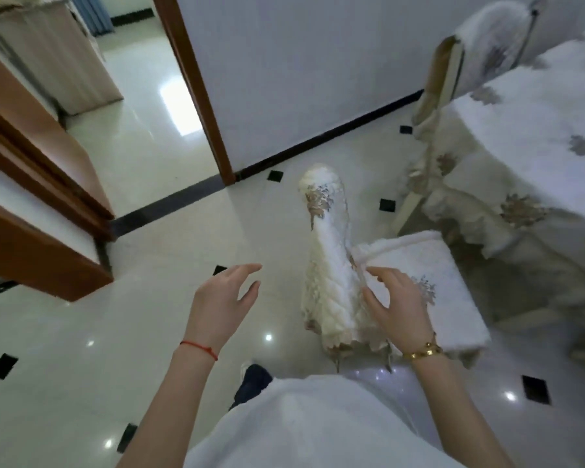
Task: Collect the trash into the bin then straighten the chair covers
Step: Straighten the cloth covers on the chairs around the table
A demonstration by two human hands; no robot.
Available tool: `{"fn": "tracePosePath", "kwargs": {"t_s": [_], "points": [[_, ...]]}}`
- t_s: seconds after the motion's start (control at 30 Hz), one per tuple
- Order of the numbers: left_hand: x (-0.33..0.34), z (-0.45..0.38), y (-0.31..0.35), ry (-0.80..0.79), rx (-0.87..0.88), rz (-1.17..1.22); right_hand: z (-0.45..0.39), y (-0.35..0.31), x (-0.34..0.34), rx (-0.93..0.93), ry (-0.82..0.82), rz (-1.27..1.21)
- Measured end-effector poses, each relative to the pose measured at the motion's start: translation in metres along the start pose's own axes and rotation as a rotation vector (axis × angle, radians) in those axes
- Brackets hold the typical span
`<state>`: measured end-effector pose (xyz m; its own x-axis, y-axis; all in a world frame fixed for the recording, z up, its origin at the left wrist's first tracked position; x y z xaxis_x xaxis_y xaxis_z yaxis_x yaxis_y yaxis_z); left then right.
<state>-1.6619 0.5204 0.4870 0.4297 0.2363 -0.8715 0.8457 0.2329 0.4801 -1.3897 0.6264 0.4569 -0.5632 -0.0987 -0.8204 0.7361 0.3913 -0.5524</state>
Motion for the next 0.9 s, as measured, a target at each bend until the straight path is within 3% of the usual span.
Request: {"fn": "tracePosePath", "kwargs": {"t_s": [0.13,0.33,0.6,0.9], "points": [[-0.006,-0.066,-0.002,-0.081,0.239,0.003,0.004,-0.021,0.007,0.145,0.142,-0.008],[0.016,-0.137,0.019,-0.252,0.567,0.031,0.012,-0.042,0.023,0.35,0.228,-0.024],[0.053,-0.202,0.061,-0.393,0.955,0.119,-0.01,-0.048,0.033,0.47,0.306,-0.014],[0.093,-0.232,0.086,-0.647,1.291,0.074,-0.038,-0.039,0.046,0.55,0.243,-0.028]]}}
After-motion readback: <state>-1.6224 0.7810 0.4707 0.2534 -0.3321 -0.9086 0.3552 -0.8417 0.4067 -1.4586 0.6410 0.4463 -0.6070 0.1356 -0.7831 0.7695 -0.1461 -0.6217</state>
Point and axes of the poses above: each hand's wrist, its own z-axis away from the middle knuckle, its own x-axis out of the palm, y = z × x, the point moved 8 cm from there along -z, towards the middle knuckle
